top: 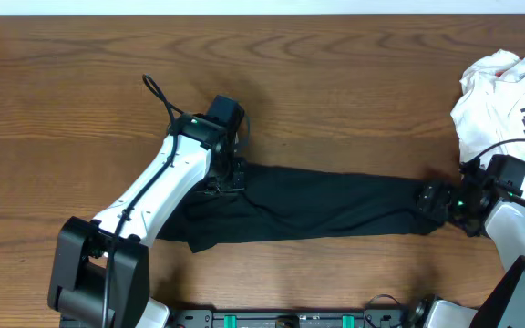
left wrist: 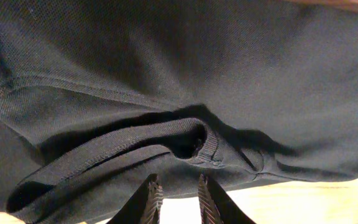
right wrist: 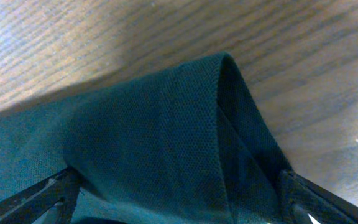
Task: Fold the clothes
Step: 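Fold the right end leftward over the strip with the right gripper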
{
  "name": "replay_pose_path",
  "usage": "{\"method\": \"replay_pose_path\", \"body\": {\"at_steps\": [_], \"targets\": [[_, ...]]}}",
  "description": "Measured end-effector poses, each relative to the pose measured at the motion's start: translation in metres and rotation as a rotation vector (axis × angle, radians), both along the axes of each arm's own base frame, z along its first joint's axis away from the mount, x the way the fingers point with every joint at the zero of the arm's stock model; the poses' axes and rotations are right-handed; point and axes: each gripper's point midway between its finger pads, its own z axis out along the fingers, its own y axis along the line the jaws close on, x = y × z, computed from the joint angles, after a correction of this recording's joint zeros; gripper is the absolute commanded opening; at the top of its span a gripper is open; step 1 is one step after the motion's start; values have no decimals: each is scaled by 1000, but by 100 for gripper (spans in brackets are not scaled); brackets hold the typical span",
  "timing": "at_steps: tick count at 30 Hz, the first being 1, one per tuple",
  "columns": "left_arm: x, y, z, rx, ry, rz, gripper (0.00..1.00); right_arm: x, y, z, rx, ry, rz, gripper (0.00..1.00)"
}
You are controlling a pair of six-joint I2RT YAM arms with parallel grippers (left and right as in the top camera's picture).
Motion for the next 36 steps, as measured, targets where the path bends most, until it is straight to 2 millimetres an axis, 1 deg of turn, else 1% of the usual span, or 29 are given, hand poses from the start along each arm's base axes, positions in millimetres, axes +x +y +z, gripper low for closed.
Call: {"method": "replay_pose_path", "body": {"at_steps": [5, 9, 17, 20, 23, 26, 28, 29, 32, 33, 34, 35, 36], "targets": [[0, 0, 0, 0, -1, 0, 23, -8, -8, 0, -48, 39, -25, 98], [0, 0, 0, 0, -1, 0, 23, -10, -15, 3, -86, 43, -47, 99], [3, -1, 0, -5, -13, 0, 24, -12, -17, 2, -97, 52, -70, 99], [3, -1, 0, -5, -13, 0, 24, -15, -14, -1, -82, 60, -72, 96], [4, -2, 0, -6, -16, 0, 24, -16, -12, -6, -67, 69, -72, 89], [4, -2, 0, -7, -18, 0, 24, -13, -13, -6, -65, 58, -74, 79], [4, -2, 0, -8, -18, 0, 24, -10, -12, -6, -56, 51, -69, 70], [4, -2, 0, -8, -18, 0, 24, -8, -11, -6, -53, 46, -62, 63], [4, -2, 0, -8, -18, 0, 24, -3, -5, -7, -20, 23, -32, 24], [5, -2, 0, -8, -19, 0, 24, -2, -2, -7, -1, 15, -23, 8], [5, -2, 0, -8, -19, 0, 24, -2, 1, -8, 13, 16, -11, 1], [5, -2, 0, -8, -20, 0, 24, -1, 4, -9, 30, 12, -4, 1], [5, -2, 0, -9, -20, 0, 33, -1, 5, -8, 35, 8, 0, 1]]}}
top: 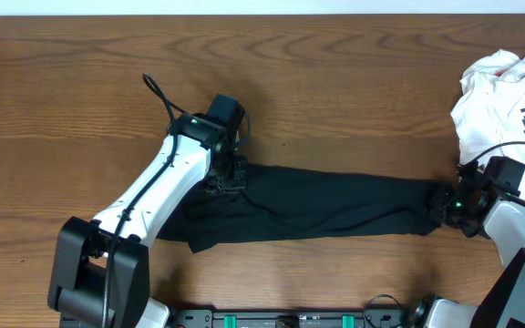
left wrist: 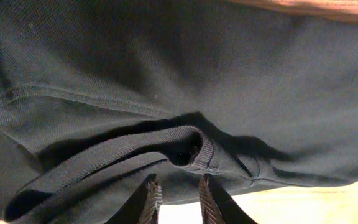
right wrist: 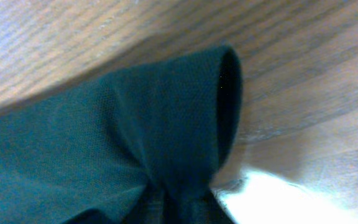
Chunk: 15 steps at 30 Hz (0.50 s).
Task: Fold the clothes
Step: 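Fold the right end leftward over the strip with the right gripper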
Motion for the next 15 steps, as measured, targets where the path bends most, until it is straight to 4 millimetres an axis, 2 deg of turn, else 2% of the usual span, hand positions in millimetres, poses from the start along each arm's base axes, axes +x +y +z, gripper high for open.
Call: {"method": "replay_pose_path", "body": {"at_steps": [2, 5, 8, 15], "targets": [[0, 0, 0, 1, -1, -3, 36, 0, 3, 1, 15, -4, 4, 1], [1, 3, 0, 15, -7, 1, 36, 0, 11, 2, 61, -10, 18, 1], [2, 5, -1, 27, -12, 2, 37, 6, 11, 9, 73, -28, 21, 1], [4, 18, 3, 44, 3, 34, 38, 45, -17, 59, 39, -117, -11, 1]]}}
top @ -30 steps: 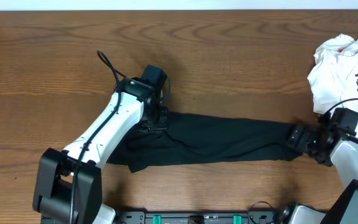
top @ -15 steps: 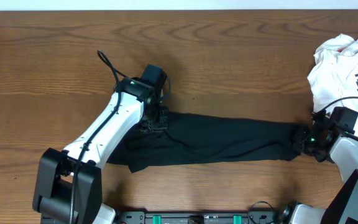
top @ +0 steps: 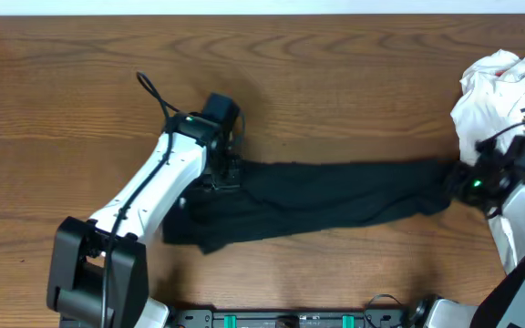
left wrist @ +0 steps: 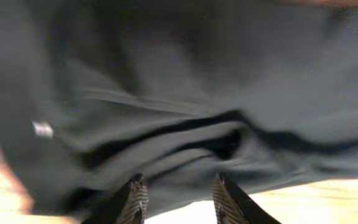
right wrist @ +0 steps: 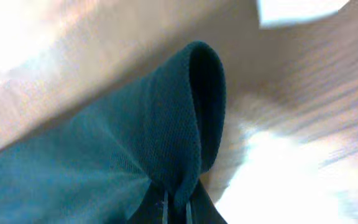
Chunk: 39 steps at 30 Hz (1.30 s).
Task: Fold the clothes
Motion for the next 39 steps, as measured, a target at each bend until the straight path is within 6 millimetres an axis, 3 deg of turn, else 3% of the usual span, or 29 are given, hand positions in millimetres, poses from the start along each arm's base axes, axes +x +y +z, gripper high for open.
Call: {"method": "replay_pose_path", "body": {"at_steps": [7, 12, 16, 22, 33, 39], "targets": [[23, 29, 29, -14, -69, 107, 42, 9, -22, 30, -49, -2, -40, 1], [21, 68, 51, -15, -101, 232, 43, 10, -23, 51, -47, 14, -41, 1], [12, 100, 56, -2, -75, 337, 43, 15, -13, 69, -46, 16, -6, 1], [9, 126, 56, 6, -57, 428, 43, 27, 42, 79, -48, 21, 170, 1], [9, 130, 56, 6, -58, 442, 44, 17, 161, 77, -45, 37, 532, 1], [9, 130, 56, 6, -58, 442, 44, 10, 211, 68, -48, 17, 667, 1]]}}
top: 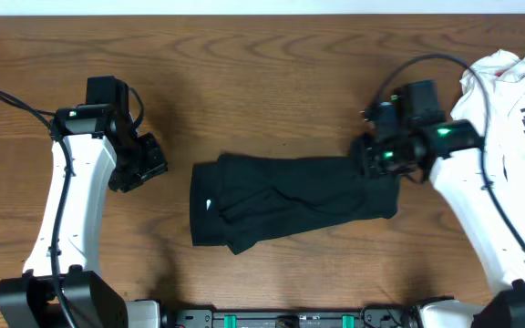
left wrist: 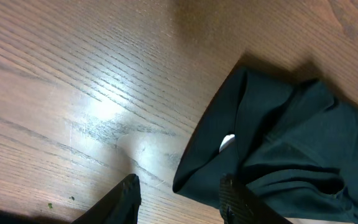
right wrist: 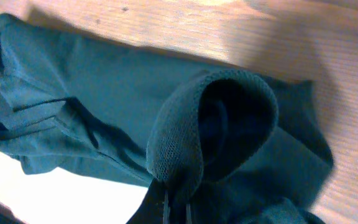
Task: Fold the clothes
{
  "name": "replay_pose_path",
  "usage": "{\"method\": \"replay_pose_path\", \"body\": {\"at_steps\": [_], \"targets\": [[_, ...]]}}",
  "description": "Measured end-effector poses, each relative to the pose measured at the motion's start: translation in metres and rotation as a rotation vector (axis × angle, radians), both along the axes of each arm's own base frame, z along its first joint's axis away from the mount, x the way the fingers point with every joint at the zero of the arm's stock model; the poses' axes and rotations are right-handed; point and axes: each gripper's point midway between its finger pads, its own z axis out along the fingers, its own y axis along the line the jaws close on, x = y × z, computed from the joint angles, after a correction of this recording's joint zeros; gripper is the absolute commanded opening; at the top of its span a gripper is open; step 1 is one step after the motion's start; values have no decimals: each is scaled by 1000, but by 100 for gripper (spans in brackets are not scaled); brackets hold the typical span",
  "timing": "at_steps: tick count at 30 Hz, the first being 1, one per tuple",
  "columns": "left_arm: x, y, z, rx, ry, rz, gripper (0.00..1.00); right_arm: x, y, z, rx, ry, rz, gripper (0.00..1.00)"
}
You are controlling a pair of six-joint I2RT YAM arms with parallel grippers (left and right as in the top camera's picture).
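Note:
A black garment [top: 281,196] lies crumpled and shortened in the middle of the table. In the left wrist view the garment [left wrist: 284,143] shows a small white tag [left wrist: 227,142]. My right gripper [top: 377,160] is over its right end, shut on a looped fold of the fabric [right wrist: 210,118]; in its own view the right gripper [right wrist: 176,205] pinches that fold tight. My left gripper [top: 149,166] hangs over bare wood to the left of the garment. In its own view the left gripper [left wrist: 179,199] is open and holds nothing.
A pile of white clothes [top: 509,87] sits at the table's far right edge, just behind my right arm. The wooden table [top: 272,82] stretches wide behind the garment and to its left.
My right gripper has carried the garment's right end leftwards, so the cloth is much shorter. My left gripper has gone from the garment's left end to bare table further left and stands wide open.
My right gripper first stood open around the right end of the long, stretched garment while the left stayed low over its left end. It then shut on that end and held the cloth further right. Now that end is carried back over the garment, and the left is clear.

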Motion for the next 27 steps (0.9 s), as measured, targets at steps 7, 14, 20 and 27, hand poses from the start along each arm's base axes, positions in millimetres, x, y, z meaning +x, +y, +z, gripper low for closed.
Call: {"method": "replay_pose_path", "body": {"at_steps": [7, 14, 20, 27], "targets": [[0, 0, 0, 0, 1, 0, 44, 1, 36, -45, 17, 27, 37, 1], [0, 0, 0, 0, 0, 0, 44, -2, 73, -78, 46, 74, 51, 5], [0, 0, 0, 0, 1, 0, 44, -5, 88, -85, 71, 108, 14, 34], [0, 0, 0, 0, 0, 0, 44, -17, 108, -75, 208, 155, 105, 47]]}}
